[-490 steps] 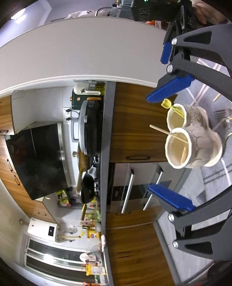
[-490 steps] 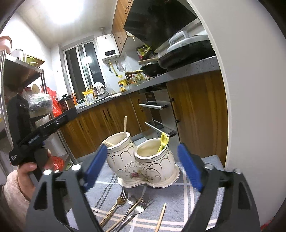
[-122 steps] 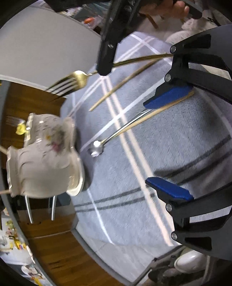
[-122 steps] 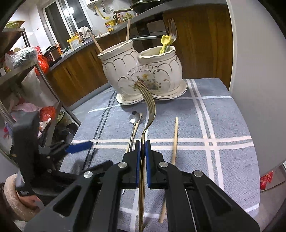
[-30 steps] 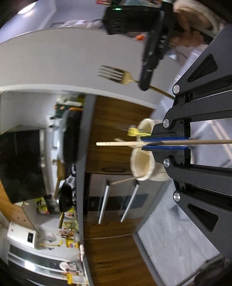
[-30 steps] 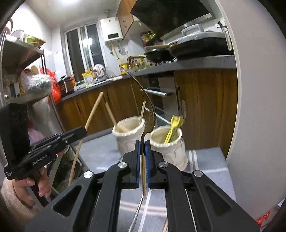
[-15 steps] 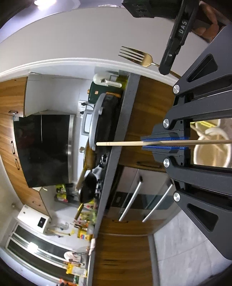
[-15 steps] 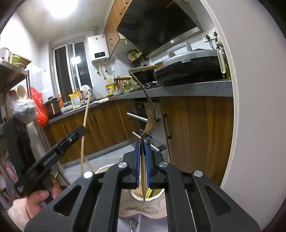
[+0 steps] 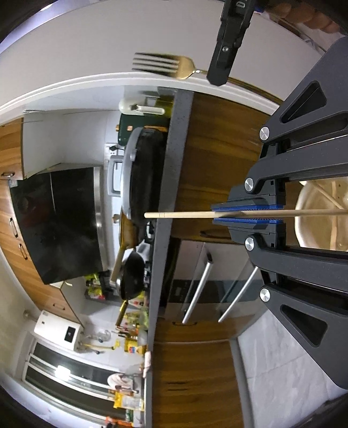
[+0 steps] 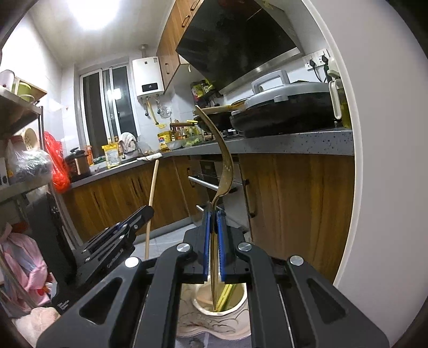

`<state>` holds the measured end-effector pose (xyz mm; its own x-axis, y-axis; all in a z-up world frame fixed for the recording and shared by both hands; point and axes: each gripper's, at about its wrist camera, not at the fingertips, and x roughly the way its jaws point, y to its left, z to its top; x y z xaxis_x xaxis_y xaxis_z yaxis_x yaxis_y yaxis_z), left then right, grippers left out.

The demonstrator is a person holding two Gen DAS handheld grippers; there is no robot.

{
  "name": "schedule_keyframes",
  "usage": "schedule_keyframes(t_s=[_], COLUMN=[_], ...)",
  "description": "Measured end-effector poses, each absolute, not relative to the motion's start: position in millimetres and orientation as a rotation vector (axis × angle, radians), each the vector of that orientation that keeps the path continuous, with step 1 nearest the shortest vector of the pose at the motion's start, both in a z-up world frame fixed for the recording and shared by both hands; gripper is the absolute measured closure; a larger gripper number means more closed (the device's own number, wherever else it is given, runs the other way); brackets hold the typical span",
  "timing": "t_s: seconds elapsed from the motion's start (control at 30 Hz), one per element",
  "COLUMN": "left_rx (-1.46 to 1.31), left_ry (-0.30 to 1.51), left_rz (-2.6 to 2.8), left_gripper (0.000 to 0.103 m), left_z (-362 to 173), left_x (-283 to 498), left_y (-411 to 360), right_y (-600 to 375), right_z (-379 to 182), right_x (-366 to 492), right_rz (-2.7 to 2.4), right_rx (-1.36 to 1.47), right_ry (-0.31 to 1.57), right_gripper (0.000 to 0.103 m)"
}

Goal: Organize utensils
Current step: 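Open the left tool over the larger cup while the right tool lowers the gold fork into the smaller cup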

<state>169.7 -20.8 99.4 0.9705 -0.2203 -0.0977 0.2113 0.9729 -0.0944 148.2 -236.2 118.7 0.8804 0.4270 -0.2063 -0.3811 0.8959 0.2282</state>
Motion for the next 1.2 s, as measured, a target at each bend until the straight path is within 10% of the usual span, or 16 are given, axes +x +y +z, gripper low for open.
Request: schedule_keyframes(t_s=[0.5, 0.87, 1.2], left_rx=[0.006, 0.005, -0.005], left_ry=[0.121, 0.159, 0.173], left_rz=[-0.227, -0.192, -0.169], left_gripper=[0.096, 0.056, 0.055], left_z=[86.3, 77.3, 76.8], left_x=[148.5, 132.1, 116.3], left_y=[-17.1, -1.7, 13.7], right_y=[-233.1, -227.7, -233.8], right_z=[59.2, 47.8, 44.0], right_x=[172.6, 185.8, 198.0], right_rz=[0.415, 0.425, 0.377], right_rx=[0.177, 0.165, 0.198], right_ry=[0.396, 0.436, 0.467], right_gripper=[0.097, 0.097, 0.096])
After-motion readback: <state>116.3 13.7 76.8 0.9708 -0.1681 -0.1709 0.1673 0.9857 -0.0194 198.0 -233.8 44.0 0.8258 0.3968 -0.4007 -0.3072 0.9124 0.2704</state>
